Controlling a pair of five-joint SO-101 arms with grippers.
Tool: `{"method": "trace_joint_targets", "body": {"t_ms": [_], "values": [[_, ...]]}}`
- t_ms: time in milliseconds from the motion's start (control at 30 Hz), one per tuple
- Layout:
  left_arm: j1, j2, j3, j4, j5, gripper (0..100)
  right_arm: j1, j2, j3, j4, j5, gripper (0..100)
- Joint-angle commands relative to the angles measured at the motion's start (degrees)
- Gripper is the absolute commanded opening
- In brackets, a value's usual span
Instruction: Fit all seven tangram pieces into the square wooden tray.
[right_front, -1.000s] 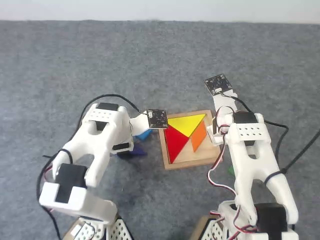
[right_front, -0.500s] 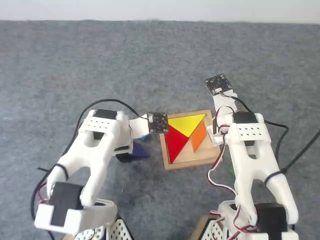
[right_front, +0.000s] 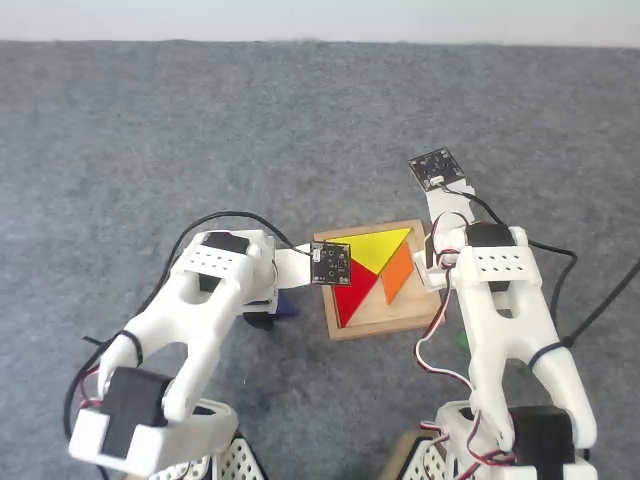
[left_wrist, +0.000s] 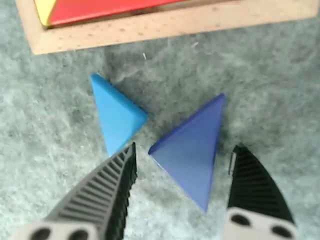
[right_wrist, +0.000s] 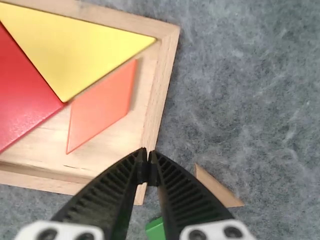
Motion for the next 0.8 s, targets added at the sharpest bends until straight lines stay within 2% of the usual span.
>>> {"method": "trace_joint_targets", "body": {"t_ms": [0, 267, 333, 467, 767], "values": [[0.09, -0.62, -1.19, 2.37, -2.02, 29, 0.84, -3.3, -0.26, -0.31, 0.97, 0.8], [-0.18, 14.77, -18.51, 15.74, -2.2, 28, 0.84, -3.3, -0.26, -0.31, 0.97, 0.8], [-0.09, 16.09, -20.0, 16.97, -2.2, 27, 0.84, -3.3, -0.26, -0.31, 0.97, 0.8], [-0.35, 14.86, -18.33, 16.62, -2.2, 26, 0.84, -3.3, -0.26, -0.31, 0.97, 0.8], [-0.53, 6.86, -8.04, 7.12, -0.18, 22, 0.84, -3.3, -0.26, -0.31, 0.97, 0.8]]}}
